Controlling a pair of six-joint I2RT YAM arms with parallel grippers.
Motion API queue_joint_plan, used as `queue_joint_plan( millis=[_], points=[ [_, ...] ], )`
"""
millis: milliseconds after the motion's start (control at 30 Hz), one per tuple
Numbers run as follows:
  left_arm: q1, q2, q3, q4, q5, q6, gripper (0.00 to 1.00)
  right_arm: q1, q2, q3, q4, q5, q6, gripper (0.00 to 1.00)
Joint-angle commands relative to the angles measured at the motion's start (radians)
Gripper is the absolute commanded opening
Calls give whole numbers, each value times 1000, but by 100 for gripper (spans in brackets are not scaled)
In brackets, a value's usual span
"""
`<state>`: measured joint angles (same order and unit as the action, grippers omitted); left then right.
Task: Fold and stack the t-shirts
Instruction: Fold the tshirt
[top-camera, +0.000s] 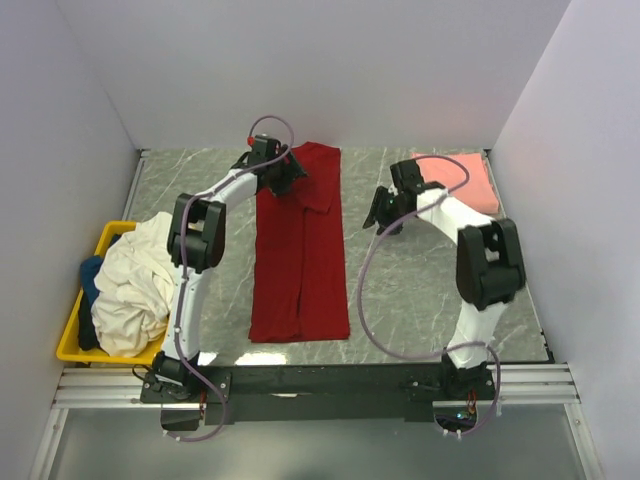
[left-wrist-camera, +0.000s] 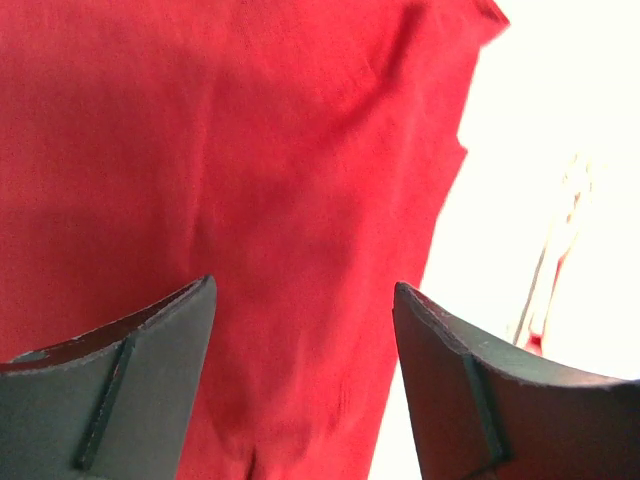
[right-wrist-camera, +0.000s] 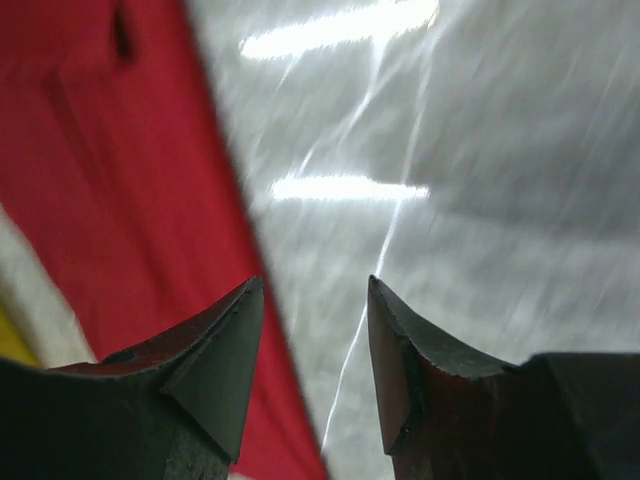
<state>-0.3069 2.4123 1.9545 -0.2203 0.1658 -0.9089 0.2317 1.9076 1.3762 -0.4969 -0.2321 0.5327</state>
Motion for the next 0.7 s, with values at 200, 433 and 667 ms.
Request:
queue_joint_plan(
  millis=[200,433,667],
  points=[
    [-20,-609,-548,70,-78,27,69,239,-455,-370,162,48,90,51],
    [-63,-1088,-1057,-16,-279,-88,57,567,-597,-534,207,155,191,50],
    [-89,-1534,-1440,-128,-345,-205,51,857,-541,-506,182,367,273,49]
  ],
)
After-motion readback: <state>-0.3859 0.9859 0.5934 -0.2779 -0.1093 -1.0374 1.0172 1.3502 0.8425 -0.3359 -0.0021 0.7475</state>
